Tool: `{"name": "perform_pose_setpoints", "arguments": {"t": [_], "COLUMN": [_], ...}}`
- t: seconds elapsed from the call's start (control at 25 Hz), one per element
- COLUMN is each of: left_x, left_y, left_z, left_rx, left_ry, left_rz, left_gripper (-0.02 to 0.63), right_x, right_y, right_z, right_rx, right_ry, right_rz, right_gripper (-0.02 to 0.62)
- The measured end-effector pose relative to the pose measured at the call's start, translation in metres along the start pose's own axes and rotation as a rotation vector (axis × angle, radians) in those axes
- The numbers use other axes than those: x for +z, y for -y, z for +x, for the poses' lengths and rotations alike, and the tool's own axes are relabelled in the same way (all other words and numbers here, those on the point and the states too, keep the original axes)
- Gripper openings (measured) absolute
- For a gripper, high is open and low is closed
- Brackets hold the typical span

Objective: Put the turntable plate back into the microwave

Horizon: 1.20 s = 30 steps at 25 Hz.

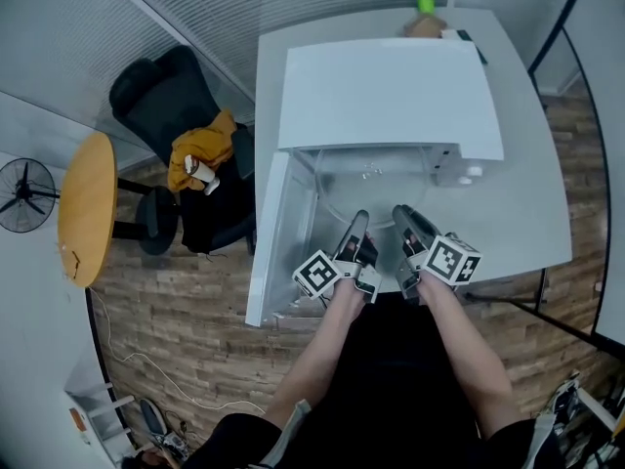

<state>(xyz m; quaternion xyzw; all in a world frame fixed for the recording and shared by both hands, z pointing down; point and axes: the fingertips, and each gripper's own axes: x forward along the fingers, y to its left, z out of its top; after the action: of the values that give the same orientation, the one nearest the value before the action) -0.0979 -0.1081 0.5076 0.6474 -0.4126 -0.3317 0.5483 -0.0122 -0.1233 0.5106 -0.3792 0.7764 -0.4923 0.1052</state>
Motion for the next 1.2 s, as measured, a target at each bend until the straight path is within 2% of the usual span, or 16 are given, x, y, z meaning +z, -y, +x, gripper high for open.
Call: {"name": "perform_pose_setpoints", "arguments": {"t": [0.24,0.36,0.52,0.64,0.92,1.08,1.2], "left_x": [0.017,0.022,0.029,0.036,0.046,0.048,0.054], "left_y": [-0.017,-0.022,-0.033,-0.038,-0.053,-0.061,-0.067], "left_z": [0.016,0.025,0.034,0.047,0.066,0.075,0.084], "left_rx": [0.018,0.001,0.026,0.032,0.040,0.047,0.047], "left_ry": [-0.020,-0.026,-0.055,-0.062,-0.067,-0.052,-0.058], "left_rz": [-0.011,-0.028,0.065,0.098,0.112,0.055,0.100], "left_gripper": [0.058,0.058,0.059,0.058,0.063,0.064,0.064], "right_x": [0.007,0.010,0.010,0.018,0.025,0.028,0.033], "right_y": [0.008,0.013,0.025,0.032,0.048,0.057,0.062], "right_z": [0.025,0.034,0.042,0.053,0.073,0.083,0.091], "right_rx": [-0.016,-0.034,-0.056,-0.058,-0.074,-0.081,-0.083], "right_ry": [0.029,0.035,0.031,0.046,0.058,0.059,0.067], "right_rz": [-0.012,-0.021,-0.011,-0.008,-0.001,0.003,0.011], "right_gripper": [0.117,0.117,0.118,0.119,0.118,0.118,0.118]}}
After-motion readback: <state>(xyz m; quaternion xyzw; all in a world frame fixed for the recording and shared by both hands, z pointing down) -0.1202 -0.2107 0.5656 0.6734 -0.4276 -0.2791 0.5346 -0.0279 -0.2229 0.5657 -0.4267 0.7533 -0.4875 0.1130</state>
